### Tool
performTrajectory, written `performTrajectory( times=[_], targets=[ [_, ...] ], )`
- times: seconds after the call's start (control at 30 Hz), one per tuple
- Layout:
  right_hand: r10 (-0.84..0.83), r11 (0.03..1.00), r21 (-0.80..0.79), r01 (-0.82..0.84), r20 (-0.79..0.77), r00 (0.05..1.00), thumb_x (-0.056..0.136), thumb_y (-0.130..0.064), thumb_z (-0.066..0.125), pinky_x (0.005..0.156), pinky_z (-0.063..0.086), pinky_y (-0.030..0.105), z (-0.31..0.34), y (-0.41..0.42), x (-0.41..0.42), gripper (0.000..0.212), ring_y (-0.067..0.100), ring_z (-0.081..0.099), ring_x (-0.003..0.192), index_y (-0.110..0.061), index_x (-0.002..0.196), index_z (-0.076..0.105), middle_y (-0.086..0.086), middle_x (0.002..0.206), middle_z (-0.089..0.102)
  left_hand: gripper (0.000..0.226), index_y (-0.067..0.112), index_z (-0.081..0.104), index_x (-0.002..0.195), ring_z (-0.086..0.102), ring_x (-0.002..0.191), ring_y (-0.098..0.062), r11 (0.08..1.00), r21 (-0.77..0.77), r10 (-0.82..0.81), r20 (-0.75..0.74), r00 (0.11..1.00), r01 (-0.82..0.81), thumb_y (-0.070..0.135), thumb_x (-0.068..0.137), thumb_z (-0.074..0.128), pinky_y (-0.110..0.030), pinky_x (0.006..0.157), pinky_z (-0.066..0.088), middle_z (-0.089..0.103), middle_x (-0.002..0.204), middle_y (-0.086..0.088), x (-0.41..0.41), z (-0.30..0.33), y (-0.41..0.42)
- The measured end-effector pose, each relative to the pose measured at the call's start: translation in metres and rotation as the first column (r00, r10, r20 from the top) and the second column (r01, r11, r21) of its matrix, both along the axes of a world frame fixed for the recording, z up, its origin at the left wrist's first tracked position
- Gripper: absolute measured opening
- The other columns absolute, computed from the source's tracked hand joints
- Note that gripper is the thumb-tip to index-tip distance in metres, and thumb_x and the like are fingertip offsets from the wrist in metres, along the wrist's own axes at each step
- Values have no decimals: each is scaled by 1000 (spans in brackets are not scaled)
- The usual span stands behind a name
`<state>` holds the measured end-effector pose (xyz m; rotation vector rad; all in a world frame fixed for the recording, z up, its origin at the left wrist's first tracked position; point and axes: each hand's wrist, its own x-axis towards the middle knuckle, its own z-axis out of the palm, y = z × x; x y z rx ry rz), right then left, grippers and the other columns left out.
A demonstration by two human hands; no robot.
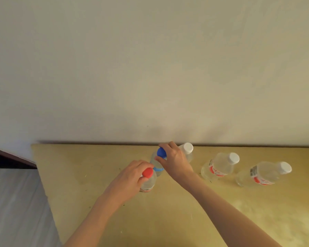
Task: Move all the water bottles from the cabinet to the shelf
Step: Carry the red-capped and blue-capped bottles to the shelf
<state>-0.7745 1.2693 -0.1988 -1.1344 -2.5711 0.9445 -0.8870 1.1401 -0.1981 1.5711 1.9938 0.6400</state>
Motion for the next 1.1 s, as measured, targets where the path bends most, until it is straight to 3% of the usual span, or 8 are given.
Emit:
performTrajectory(
  times=[0.13,0.33,0.47,0.53,0.67,0.8,0.93,1.1],
  targets=[
    [-46,998,-44,43,-50,998,82,-16,62,80,35,18,2,-6,17,38,24,53,99,-8,118,53,10,112,57,35,23,51,118,45,91,-6,999,-48,-19,-21,1000,18,17,83,58,-17,79,34,47,110,8,-1,2,1],
    [-158,987,-7,158,-48,986,85,-6,54,76,28,14,7,-49,58,30,20,46,97,-8,115,48,9,113,53,28,20,62,103,50,77,-9,995,-9,-97,-34,995,96,26,76,68,-17,68,36,48,91,11,2,3,-5],
    [-376,923,35,383,-136,917,84,-5,55,87,34,20,19,-96,95,29,18,47,101,-10,113,50,5,110,55,34,20,63,93,51,68,-11,964,60,-258,-49,965,260,40,66,70,-21,64,37,45,78,18,10,12,-5],
    [-494,862,35,505,-160,854,85,-7,55,90,34,19,29,-126,119,30,14,46,103,-13,115,50,0,113,53,31,19,64,87,49,61,-11,934,110,-334,-68,940,340,36,64,75,-23,61,38,43,73,18,21,19,-8],
    [-709,680,57,731,-202,676,85,-6,56,87,28,3,42,-198,176,33,8,45,104,-16,117,53,-10,110,48,26,20,62,80,50,65,1,840,208,-502,-53,863,501,27,62,80,-10,61,36,49,72,11,64,38,-21],
    [-862,431,101,896,-248,443,83,-4,60,87,34,11,52,-280,231,33,5,46,98,-16,113,58,-11,105,49,25,21,61,80,49,73,1,674,283,-694,-75,716,682,28,64,79,-11,64,36,50,71,11,129,56,-48],
    [-921,183,146,972,-320,222,74,1,68,83,37,8,62,-379,281,37,10,52,92,-11,109,62,-8,101,54,28,18,63,82,46,58,-6,490,341,-830,-101,549,802,20,61,82,-6,64,36,52,71,7,206,69,-98],
    [-905,-144,100,985,-417,-90,69,-11,70,80,35,0,78,-525,340,35,2,52,84,-8,103,64,-2,94,60,32,13,64,88,46,67,-4,264,407,-942,-84,324,874,22,63,81,1,67,34,52,75,5,312,85,-195]
  ],
)
